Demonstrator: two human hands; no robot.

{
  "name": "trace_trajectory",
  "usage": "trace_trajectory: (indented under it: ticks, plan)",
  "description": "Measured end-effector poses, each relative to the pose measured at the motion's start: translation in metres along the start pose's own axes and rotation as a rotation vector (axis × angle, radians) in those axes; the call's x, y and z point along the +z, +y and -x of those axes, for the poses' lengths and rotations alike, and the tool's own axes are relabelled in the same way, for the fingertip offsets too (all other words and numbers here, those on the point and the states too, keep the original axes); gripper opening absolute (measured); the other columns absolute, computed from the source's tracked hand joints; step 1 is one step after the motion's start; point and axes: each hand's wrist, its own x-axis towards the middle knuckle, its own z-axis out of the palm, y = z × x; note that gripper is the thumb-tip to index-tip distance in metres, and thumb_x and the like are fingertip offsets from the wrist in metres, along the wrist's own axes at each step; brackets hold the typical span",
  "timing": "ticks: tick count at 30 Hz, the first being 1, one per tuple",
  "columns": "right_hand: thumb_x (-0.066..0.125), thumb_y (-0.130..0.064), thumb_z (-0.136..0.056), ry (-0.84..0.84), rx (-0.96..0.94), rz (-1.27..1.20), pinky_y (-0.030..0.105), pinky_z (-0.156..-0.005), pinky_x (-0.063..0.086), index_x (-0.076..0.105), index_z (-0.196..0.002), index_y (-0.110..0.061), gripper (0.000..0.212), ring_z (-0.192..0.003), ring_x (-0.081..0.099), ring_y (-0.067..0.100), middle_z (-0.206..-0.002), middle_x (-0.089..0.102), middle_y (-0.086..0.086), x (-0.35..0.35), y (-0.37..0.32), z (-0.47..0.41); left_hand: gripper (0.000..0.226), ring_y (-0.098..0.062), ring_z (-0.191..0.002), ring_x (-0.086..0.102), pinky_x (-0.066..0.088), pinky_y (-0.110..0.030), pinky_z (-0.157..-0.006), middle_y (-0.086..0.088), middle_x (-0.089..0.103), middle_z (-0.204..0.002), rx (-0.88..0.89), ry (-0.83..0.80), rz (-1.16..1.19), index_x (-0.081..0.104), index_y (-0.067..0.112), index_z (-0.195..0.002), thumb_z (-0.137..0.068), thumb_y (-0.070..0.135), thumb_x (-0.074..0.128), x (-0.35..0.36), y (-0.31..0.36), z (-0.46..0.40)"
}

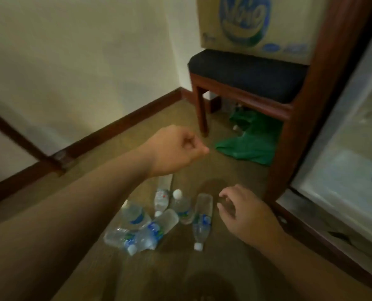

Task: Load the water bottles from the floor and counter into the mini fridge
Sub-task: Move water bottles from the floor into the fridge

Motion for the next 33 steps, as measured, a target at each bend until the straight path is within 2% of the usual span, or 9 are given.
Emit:
trace_trajectory:
  ticks: [4, 6, 11, 15, 17, 21, 26, 30, 33]
  plan:
    - [0.065, -0.056, -0.089, -0.416, 0.463, -0.061, 0.029, -0.072, 0.056, 0.059, -0.102, -0.032, 0.028, -0.080, 0.064, 0.007, -0.088, 0.065, -0.008, 0.085, -0.021, -0.012, 0.024, -0.003, -0.082, 0.066, 0.052, -0.022, -0.071, 0.010, 0.071, -0.092, -0.267, -0.048, -0.087, 0.072, 0.029, -0.103, -0.097, 0.050, 0.062, 0.015, -0.092, 0.047]
    - [0.071, -0.056, -0.085, -0.495, 0.638, -0.122, 0.029, -0.072, 0.057, 0.063, -0.097, -0.031, 0.029, -0.076, 0.066, 0.007, -0.085, 0.068, -0.006, 0.128, -0.021, -0.013, 0.023, -0.003, -0.085, 0.066, 0.053, -0.024, -0.074, 0.012, 0.070, -0.094, -0.353, -0.151, -0.099, 0.072, 0.029, -0.105, -0.097, 0.049, 0.063, 0.035, -0.124, 0.065]
    - [0.078, -0.045, -0.084, -0.553, 0.876, -0.158, 0.031, -0.074, 0.059, 0.061, -0.122, -0.017, 0.050, -0.081, 0.066, 0.014, -0.093, 0.065, -0.001, 0.210, -0.007, -0.007, 0.034, -0.012, -0.088, 0.068, 0.059, -0.032, -0.082, 0.002, 0.072, -0.098, -0.535, -0.381, -0.252, 0.073, 0.017, -0.108, -0.093, 0.046, 0.064, 0.108, -0.188, 0.093]
    - [0.075, -0.039, -0.089, -0.550, 0.911, -0.174, 0.035, -0.074, 0.060, 0.058, -0.125, -0.010, 0.049, -0.088, 0.069, 0.022, -0.096, 0.065, 0.006, 0.235, 0.000, -0.003, 0.053, -0.026, -0.126, 0.057, 0.050, -0.041, -0.106, -0.007, 0.059, -0.138, -0.616, -0.425, -0.310, 0.055, 0.019, -0.140, -0.093, 0.042, 0.064, 0.162, -0.229, 0.113]
    - [0.072, -0.032, -0.091, -0.489, 0.921, -0.155, 0.037, -0.075, 0.059, 0.062, -0.123, -0.004, 0.044, -0.091, 0.069, 0.026, -0.102, 0.067, 0.011, 0.232, 0.006, -0.005, 0.056, -0.026, -0.129, 0.057, 0.051, -0.037, -0.105, -0.009, 0.055, -0.145, -0.647, -0.409, -0.255, 0.047, 0.015, -0.147, -0.097, 0.033, 0.064, 0.178, -0.240, 0.118]
    - [0.069, -0.028, -0.093, -0.206, 0.861, -0.183, 0.036, -0.066, 0.057, 0.061, -0.110, -0.010, 0.026, -0.078, 0.065, 0.020, -0.092, 0.066, 0.004, 0.178, 0.007, 0.004, 0.049, -0.019, -0.120, 0.065, 0.052, -0.030, -0.094, -0.005, 0.063, -0.138, -0.696, -0.263, -0.104, 0.048, 0.015, -0.143, -0.098, 0.027, 0.064, 0.200, -0.253, 0.124]
    - [0.063, -0.035, -0.097, -0.007, 0.552, -0.162, 0.023, -0.075, 0.052, 0.058, -0.123, -0.030, 0.026, -0.094, 0.059, 0.005, -0.110, 0.055, -0.011, 0.070, 0.005, 0.008, 0.030, -0.014, -0.094, 0.069, 0.057, -0.032, -0.081, 0.001, 0.072, -0.108, -0.663, -0.095, -0.046, 0.060, 0.020, -0.121, -0.097, 0.037, 0.065, 0.200, -0.240, 0.124]
    - [0.062, -0.042, -0.095, 0.086, 0.430, -0.090, 0.024, -0.075, 0.052, 0.061, -0.120, -0.030, 0.028, -0.090, 0.055, 0.001, -0.104, 0.051, -0.015, -0.001, 0.006, 0.027, 0.031, -0.011, -0.078, 0.066, 0.055, -0.030, -0.069, 0.003, 0.071, -0.093, -0.441, 0.043, -0.184, 0.063, 0.022, -0.119, -0.098, 0.044, 0.061, 0.163, -0.193, 0.103]
    - [0.062, -0.046, -0.093, 0.164, 0.469, -0.070, 0.021, -0.074, 0.049, 0.062, -0.121, -0.034, 0.030, -0.093, 0.055, -0.004, -0.103, 0.054, -0.020, -0.048, 0.008, 0.052, 0.033, -0.009, -0.074, 0.062, 0.052, -0.029, -0.067, 0.008, 0.065, -0.082, -0.256, -0.039, -0.286, 0.064, 0.026, -0.113, -0.096, 0.053, 0.058, 0.124, -0.144, 0.074]
